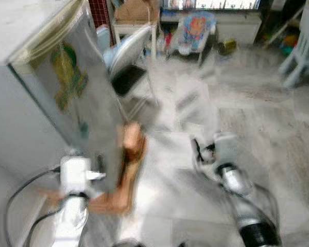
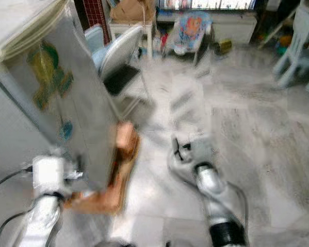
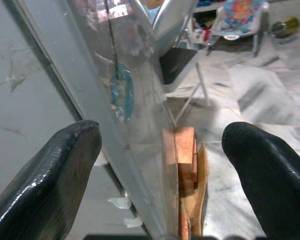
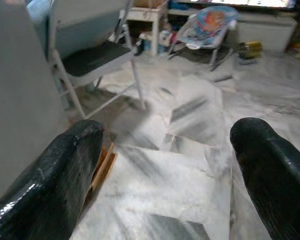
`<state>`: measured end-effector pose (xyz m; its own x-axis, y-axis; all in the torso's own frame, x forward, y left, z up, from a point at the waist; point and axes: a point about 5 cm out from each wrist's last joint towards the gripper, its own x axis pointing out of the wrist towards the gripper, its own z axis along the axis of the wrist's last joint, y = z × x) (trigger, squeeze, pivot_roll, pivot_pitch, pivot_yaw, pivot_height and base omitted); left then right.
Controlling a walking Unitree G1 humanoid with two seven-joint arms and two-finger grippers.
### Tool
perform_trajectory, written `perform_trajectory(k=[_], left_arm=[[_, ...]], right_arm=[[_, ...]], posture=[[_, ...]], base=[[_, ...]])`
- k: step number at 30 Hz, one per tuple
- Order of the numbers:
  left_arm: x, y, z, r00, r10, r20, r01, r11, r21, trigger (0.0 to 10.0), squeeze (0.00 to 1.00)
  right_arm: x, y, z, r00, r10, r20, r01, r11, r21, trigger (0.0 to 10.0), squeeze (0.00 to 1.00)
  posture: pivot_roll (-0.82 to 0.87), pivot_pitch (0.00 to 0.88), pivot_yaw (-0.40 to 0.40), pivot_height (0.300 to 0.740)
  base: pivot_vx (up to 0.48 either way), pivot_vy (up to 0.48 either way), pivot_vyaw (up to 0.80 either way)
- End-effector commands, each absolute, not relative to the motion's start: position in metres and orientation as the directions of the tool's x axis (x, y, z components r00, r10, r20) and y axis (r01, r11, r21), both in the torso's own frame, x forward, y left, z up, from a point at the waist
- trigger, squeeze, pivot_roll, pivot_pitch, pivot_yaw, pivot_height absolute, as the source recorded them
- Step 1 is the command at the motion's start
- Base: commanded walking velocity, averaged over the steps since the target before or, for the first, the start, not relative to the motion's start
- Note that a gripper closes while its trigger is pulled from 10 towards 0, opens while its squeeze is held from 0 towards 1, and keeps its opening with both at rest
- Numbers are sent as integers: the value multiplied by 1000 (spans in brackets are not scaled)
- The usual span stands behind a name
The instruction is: Restocking fridge
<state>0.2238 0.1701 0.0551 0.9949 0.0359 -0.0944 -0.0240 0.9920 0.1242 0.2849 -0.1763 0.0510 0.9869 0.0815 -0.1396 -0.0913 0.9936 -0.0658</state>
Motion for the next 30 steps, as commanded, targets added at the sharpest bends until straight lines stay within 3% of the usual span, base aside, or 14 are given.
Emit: perform_trajectory(k=[1, 10, 23, 30], left_arm=[[225, 175, 59, 996, 35, -80, -24, 990, 139, 10000, 0], [228, 168, 60, 997, 15, -72, -7, 993, 117, 10000, 0], [245, 169, 63, 994, 84, -72, -77, 992, 97, 10000, 0], [252, 177, 63, 986, 147, -77, -139, 985, 97, 10000, 0]], right_arm=[[288, -168, 56, 988, 96, -119, -103, 993, -57, 10000, 0], [290, -169, 56, 987, 97, -126, -106, 992, -68, 10000, 0], [290, -168, 57, 986, 110, -128, -120, 990, -78, 10000, 0], [287, -170, 56, 985, 115, -131, -127, 988, -88, 10000, 0]], posture=[[-15, 52, 38, 740], [-11, 53, 23, 740], [-21, 62, 12, 740], [-33, 68, 9, 740]], base=[[0, 0, 0], [0, 0, 0], [0, 0, -772], [0, 0, 0]])
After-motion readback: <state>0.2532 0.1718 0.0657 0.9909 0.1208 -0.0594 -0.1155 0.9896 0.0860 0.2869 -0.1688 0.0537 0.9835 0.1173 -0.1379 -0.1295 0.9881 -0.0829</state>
